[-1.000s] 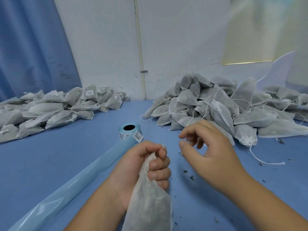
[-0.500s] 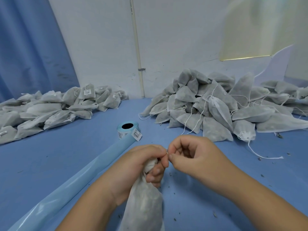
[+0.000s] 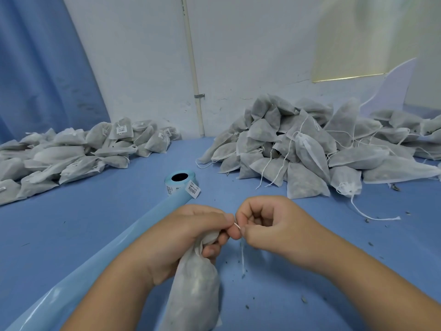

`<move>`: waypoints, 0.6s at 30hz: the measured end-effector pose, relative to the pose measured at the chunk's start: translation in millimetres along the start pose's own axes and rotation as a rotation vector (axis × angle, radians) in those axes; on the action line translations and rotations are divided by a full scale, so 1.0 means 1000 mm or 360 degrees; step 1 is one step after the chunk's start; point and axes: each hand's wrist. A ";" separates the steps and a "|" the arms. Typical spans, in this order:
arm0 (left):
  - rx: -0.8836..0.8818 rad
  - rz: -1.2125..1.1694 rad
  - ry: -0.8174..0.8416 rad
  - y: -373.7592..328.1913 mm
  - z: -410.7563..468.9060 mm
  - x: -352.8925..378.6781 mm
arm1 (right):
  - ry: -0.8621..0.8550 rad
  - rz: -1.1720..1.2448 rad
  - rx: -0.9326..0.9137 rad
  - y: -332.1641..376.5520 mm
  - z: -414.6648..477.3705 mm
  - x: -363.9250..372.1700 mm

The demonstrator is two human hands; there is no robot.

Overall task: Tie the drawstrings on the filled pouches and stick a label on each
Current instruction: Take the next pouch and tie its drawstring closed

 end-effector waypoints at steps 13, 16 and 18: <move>0.0086 0.0192 -0.0377 0.002 0.002 0.006 | -0.0013 -0.0131 0.0157 -0.010 0.003 -0.008; 0.0158 0.0307 -0.0492 0.003 0.002 0.008 | -0.0016 -0.0149 0.0175 -0.010 0.003 -0.009; 0.0199 0.0371 -0.0547 0.003 0.003 0.010 | -0.0026 -0.0152 0.0176 -0.010 0.003 -0.010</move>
Point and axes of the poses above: each hand's wrist, its own z-axis towards the middle knuckle, its own x-axis out of the palm, y = z × x, and after that the axes turned 2 degrees about -x, right-handed
